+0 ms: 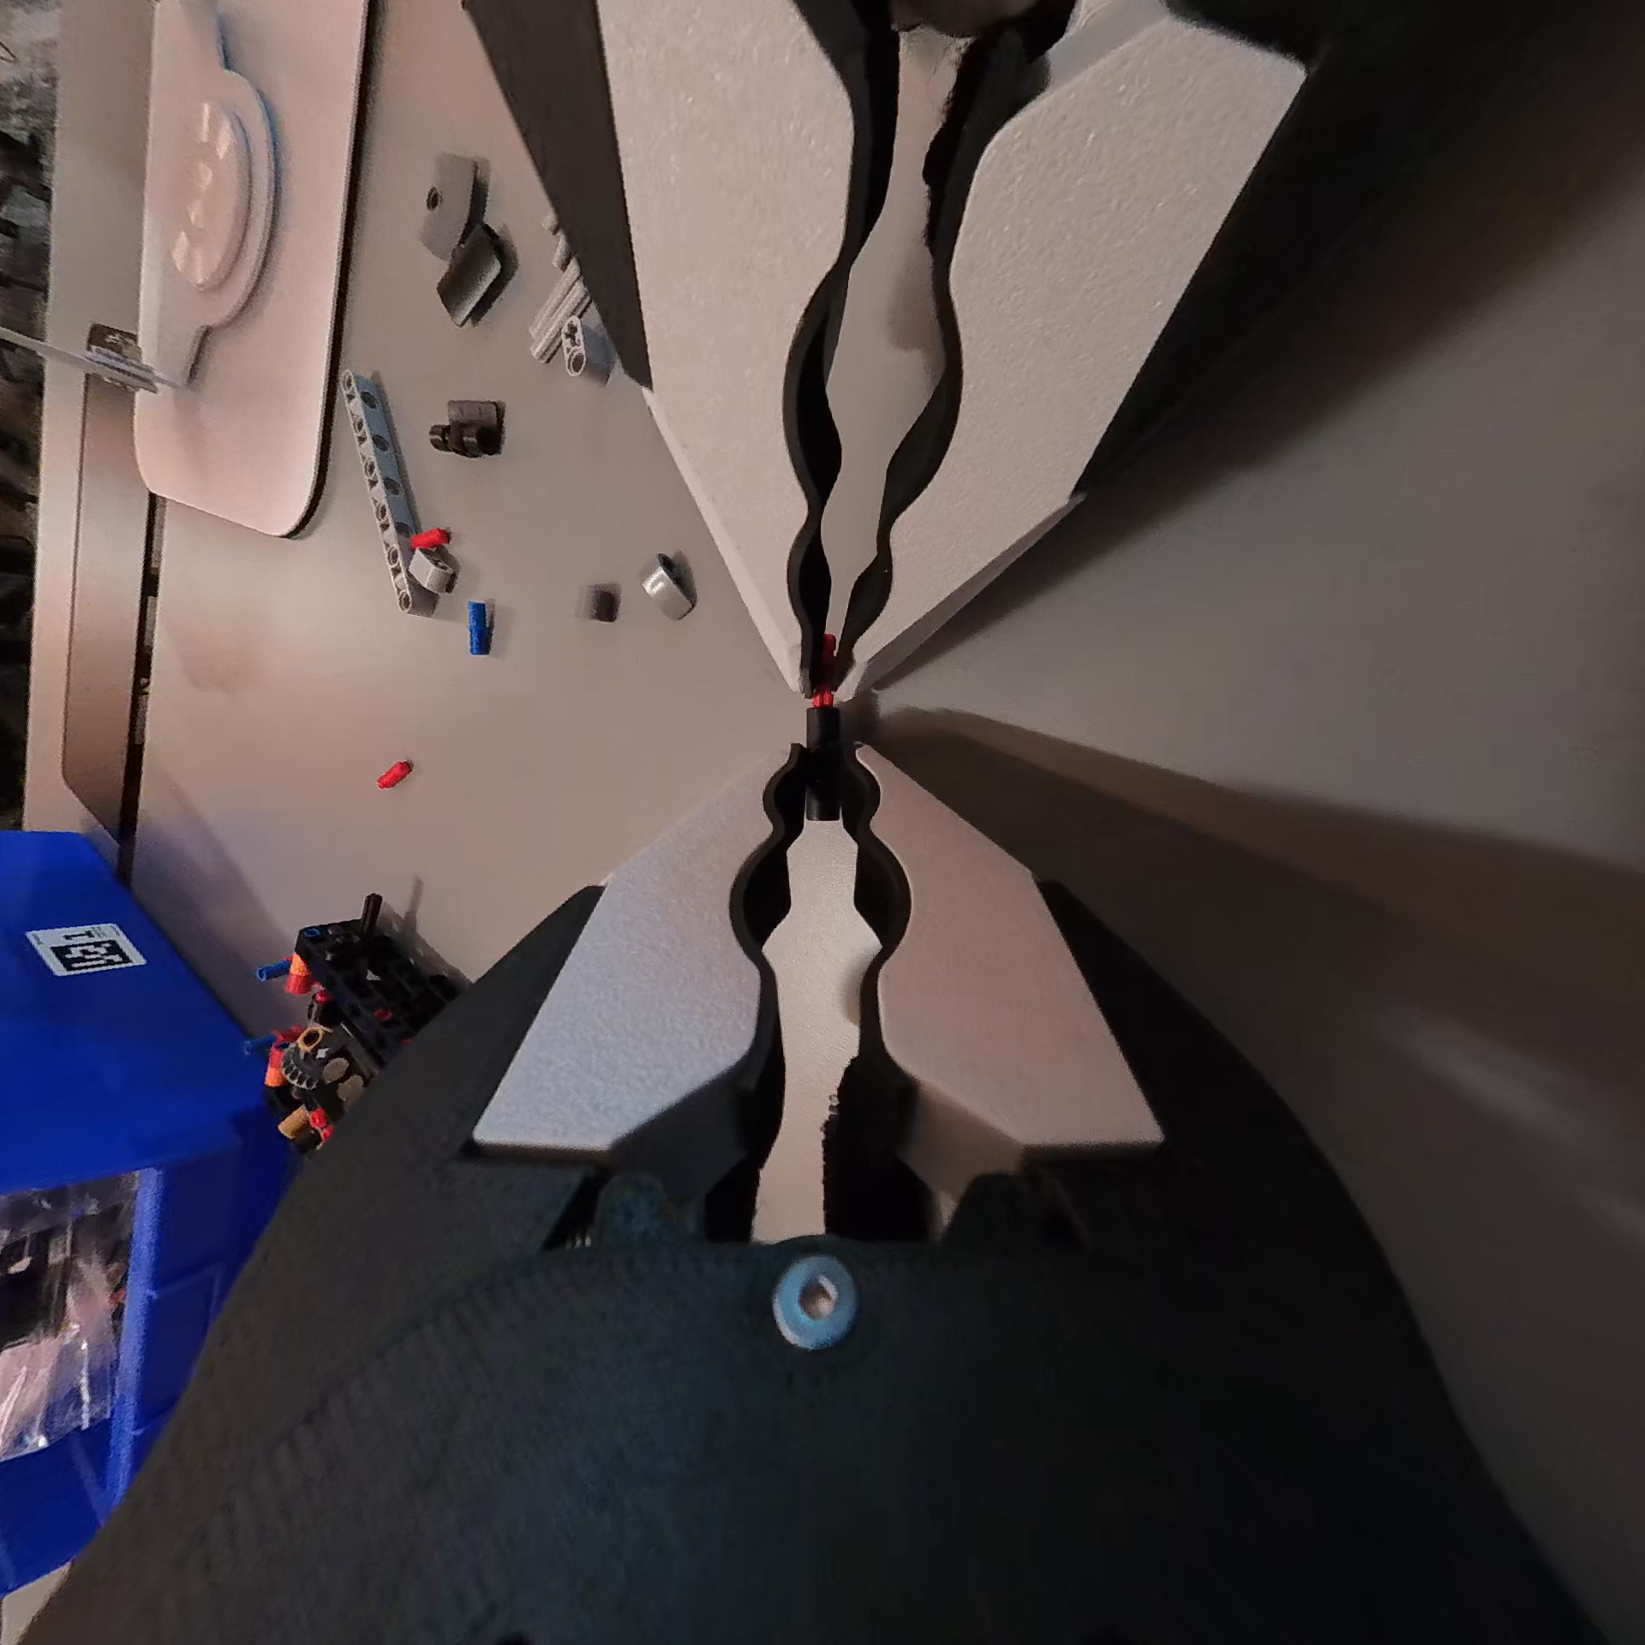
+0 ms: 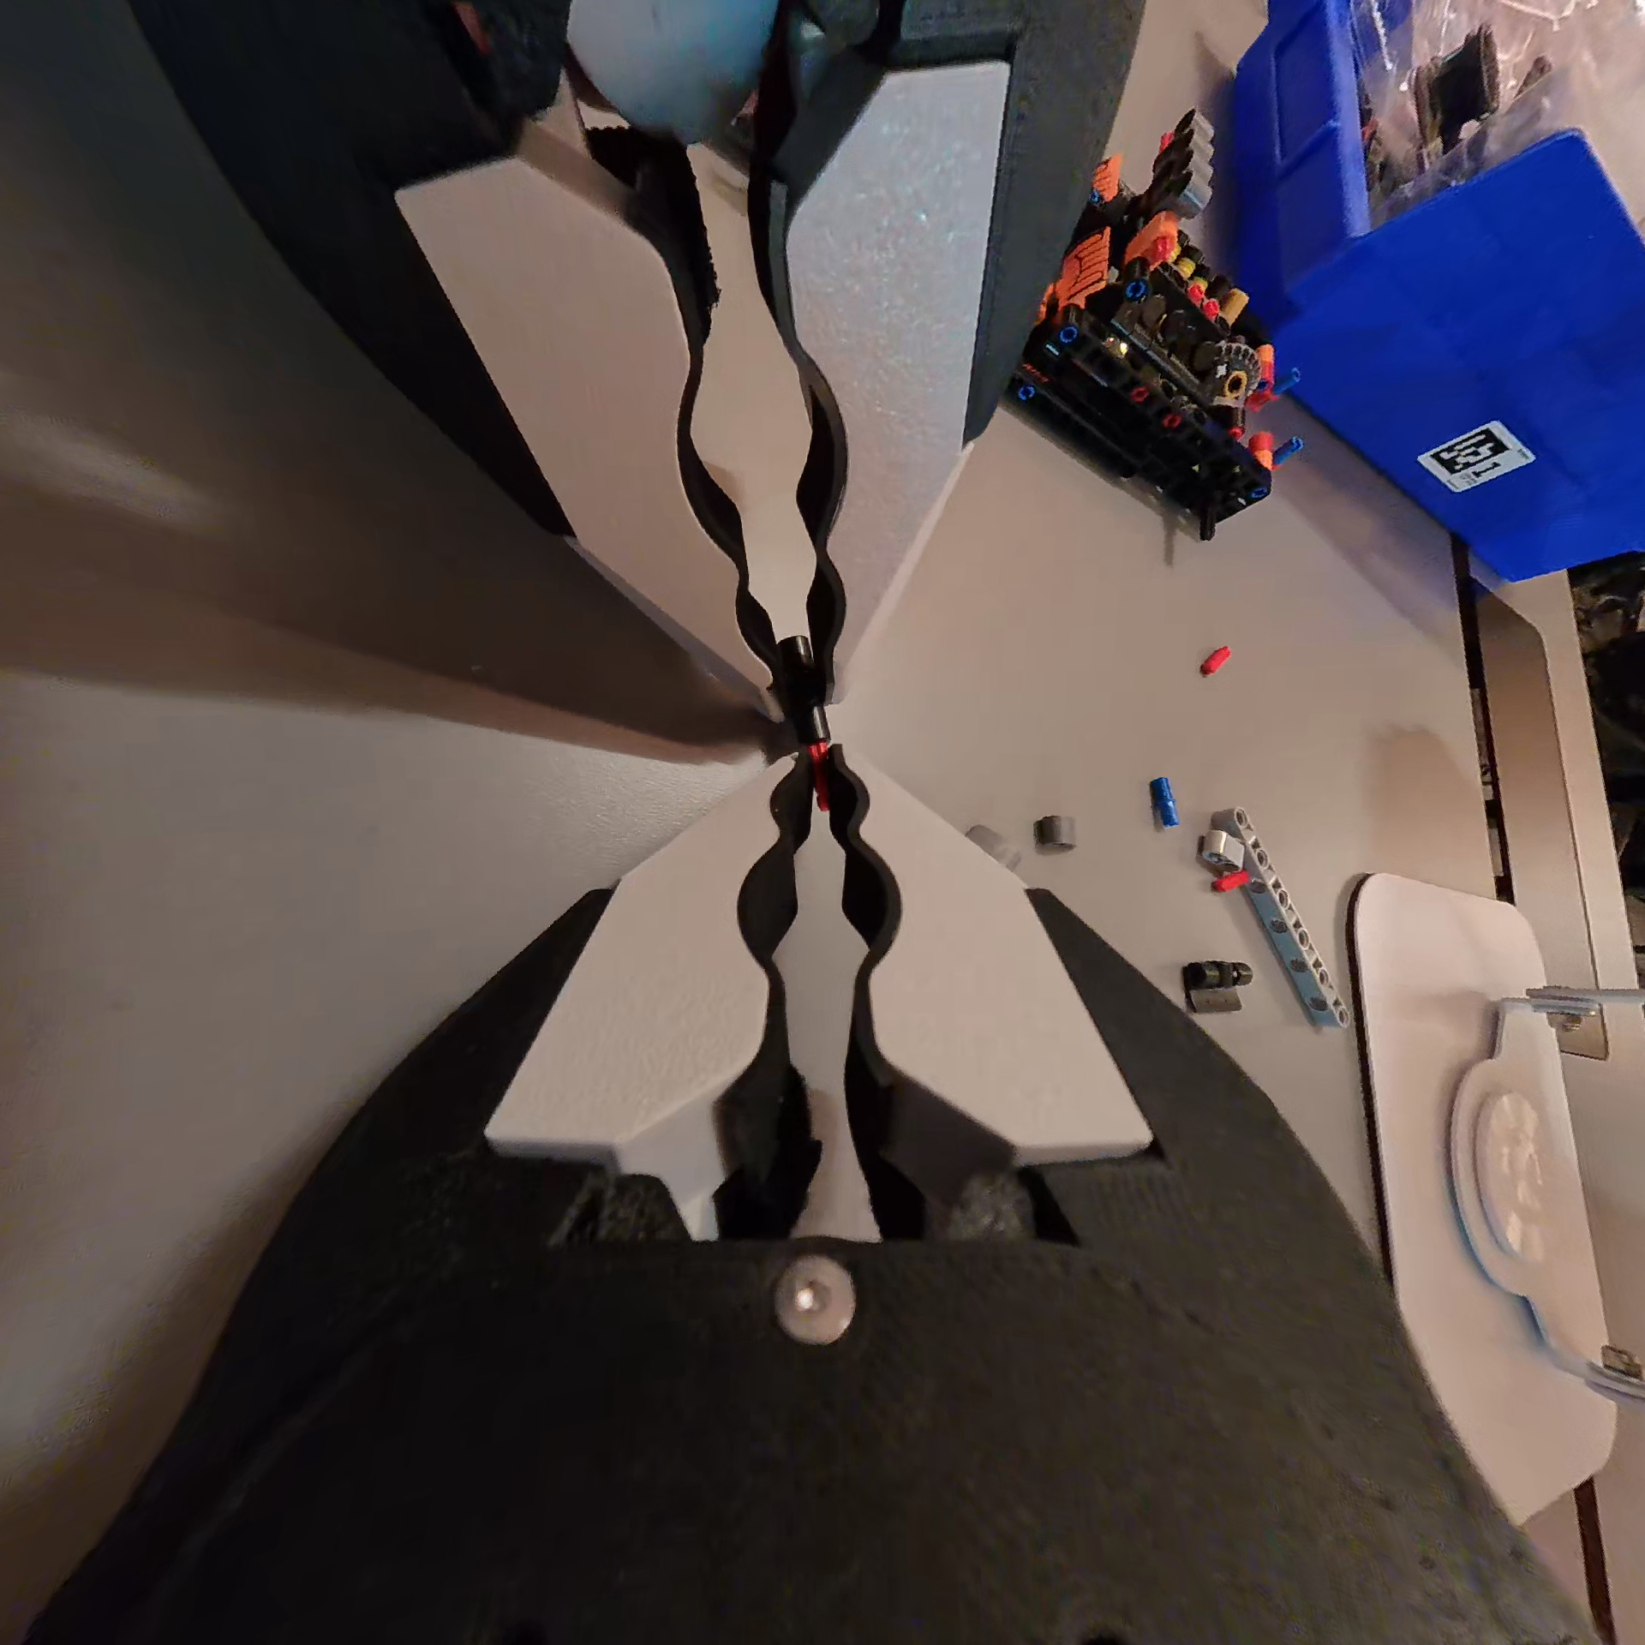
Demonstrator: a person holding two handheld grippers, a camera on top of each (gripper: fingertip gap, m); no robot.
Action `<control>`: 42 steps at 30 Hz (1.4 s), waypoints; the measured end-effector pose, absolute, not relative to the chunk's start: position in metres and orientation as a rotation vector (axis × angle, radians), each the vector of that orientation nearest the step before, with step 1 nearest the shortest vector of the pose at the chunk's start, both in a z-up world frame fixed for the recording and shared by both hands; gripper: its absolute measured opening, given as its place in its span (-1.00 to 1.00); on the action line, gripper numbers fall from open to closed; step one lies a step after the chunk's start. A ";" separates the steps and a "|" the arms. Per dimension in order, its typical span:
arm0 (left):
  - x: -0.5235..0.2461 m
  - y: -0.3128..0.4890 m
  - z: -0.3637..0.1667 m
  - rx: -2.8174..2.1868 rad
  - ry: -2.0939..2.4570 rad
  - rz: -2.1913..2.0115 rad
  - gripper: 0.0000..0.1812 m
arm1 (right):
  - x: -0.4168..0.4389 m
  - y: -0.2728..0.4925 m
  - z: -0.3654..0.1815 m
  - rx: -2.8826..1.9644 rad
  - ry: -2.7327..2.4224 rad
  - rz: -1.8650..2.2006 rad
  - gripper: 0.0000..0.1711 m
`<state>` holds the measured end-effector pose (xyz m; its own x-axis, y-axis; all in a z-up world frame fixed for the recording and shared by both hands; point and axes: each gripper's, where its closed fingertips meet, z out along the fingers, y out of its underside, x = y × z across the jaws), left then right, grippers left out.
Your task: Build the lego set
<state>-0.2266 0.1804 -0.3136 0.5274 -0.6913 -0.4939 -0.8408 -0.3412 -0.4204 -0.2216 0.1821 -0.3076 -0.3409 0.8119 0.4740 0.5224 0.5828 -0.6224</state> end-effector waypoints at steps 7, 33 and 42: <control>-0.226 0.179 -0.314 -2.143 1.255 0.243 -0.94 | -0.221 0.180 -0.307 -0.995 -2.050 0.429 -1.00; -0.220 0.173 -0.310 -2.316 1.241 -0.218 -0.95 | -0.224 0.167 -0.294 -0.906 -2.049 0.523 -1.00; -0.219 0.172 -0.310 -2.324 1.246 -0.249 -0.94 | -0.196 0.180 -0.281 -1.151 -2.010 0.752 -0.93</control>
